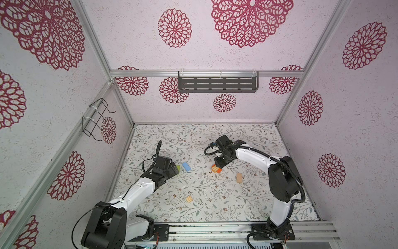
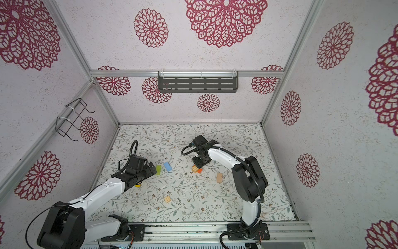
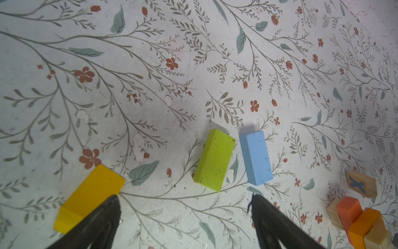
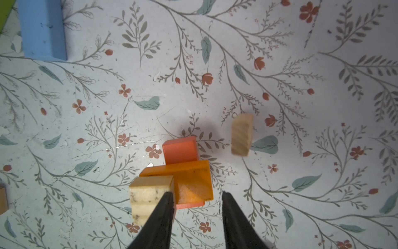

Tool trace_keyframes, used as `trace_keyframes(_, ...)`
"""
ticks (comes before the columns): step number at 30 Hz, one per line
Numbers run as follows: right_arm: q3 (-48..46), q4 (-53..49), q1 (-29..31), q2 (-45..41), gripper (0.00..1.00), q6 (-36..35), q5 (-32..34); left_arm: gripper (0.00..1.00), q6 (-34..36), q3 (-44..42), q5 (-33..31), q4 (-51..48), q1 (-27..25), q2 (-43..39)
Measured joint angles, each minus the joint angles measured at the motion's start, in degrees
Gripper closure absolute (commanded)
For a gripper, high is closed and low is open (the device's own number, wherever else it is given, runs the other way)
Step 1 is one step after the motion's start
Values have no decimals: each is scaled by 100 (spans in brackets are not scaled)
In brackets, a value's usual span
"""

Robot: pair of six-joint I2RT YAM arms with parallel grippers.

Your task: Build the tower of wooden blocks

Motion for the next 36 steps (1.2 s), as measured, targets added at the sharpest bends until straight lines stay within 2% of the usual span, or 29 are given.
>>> trace_keyframes(6, 0, 11, -57, -251, 57, 153, 151, 3, 0, 0, -2, -2, 0, -9)
trace_keyframes(9, 26, 4, -153, -400, 65, 282, 186, 3, 0, 0, 0, -2, 0, -13)
trace_keyframes(12, 114, 11, -229, -407, 65, 393, 260, 3, 0, 0, 0, -4, 0, -13)
trace_keyframes(18, 525, -50, -249, -107, 50, 498, 225, 3, 9, 0, -2, -9, 0, -13)
trace_keyframes(28, 1908, -540, -243, 1311, 42, 498, 153, 3, 52, 13, -17, -44, 0, -13)
trace_keyframes(36, 2194, -938, -243, 1471, 41, 1040, 271, 3, 50, 22, -105, -146, 0, -13)
